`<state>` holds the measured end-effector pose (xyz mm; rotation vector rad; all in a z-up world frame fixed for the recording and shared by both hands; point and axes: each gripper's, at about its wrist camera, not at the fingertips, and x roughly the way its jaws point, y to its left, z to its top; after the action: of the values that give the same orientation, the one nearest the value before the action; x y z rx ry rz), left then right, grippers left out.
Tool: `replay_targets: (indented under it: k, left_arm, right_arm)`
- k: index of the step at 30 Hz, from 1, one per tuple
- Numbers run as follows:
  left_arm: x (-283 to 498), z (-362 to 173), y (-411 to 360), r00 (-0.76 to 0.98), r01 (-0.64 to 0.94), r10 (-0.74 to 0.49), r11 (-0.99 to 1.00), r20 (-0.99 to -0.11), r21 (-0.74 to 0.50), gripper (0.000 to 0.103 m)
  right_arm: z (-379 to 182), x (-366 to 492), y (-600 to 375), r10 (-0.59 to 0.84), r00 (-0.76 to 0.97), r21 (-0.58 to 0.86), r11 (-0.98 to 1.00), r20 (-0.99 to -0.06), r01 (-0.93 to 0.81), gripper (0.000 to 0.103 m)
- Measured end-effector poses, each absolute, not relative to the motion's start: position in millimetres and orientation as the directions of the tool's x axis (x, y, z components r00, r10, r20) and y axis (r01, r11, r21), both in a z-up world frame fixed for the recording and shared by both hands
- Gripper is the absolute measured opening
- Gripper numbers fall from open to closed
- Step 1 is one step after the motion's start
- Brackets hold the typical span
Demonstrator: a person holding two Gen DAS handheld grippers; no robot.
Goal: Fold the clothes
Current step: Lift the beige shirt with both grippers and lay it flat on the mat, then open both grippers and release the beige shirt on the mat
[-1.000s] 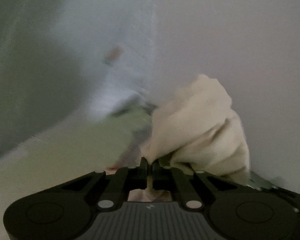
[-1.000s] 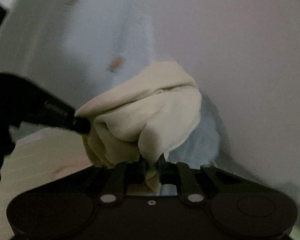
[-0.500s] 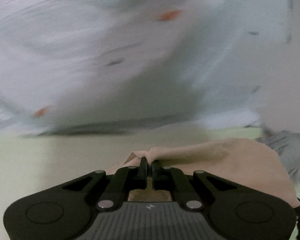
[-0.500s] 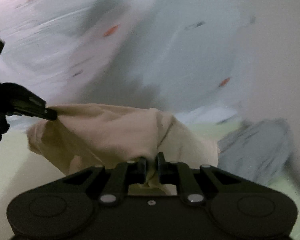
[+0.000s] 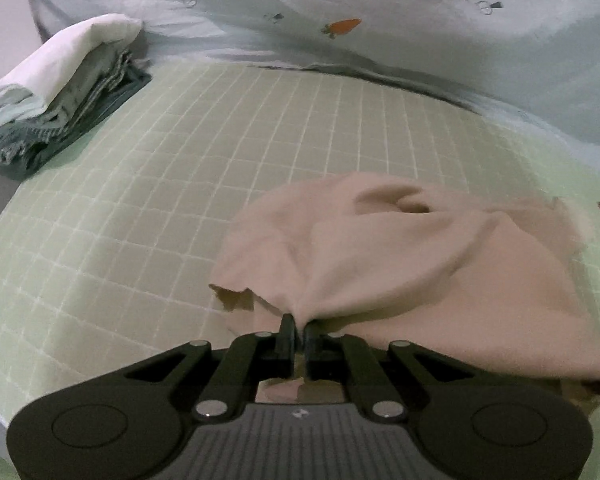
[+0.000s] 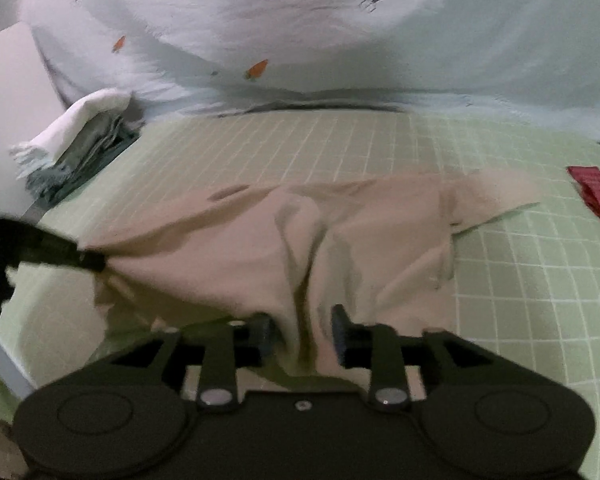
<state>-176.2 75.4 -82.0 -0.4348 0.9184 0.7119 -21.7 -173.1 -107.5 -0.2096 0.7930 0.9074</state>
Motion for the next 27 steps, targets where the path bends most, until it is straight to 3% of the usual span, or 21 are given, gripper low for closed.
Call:
replay_targets:
  k: [10,20,27]
  left_arm:
    - [-213.0,-69.1,109.0,0.559,-0.654,0.242,0.717,-0.793,-0.242,0.025]
    - [-262.5,-83.0,144.6,0.521,-0.815,0.344,0.473,-0.781,-0.335,0.026]
    - [-225.3,-82.9,158.3,0.527,-0.809,0.355,0.488,-0.772,-0.328,0.036]
  right_arm:
    - [-77.2,-23.2,-187.9,0.578,0.521,0.190,0.763,-0.628,-0.618,0.048]
    - [-69.8,9.0,-153.0,0.561,0.586,0.157,0.787,-0.586,-0.597,0.054]
    - [-49.7,36.7,-158.3,0.547,0.641,0.134,0.807,-0.539,-0.576,0.060]
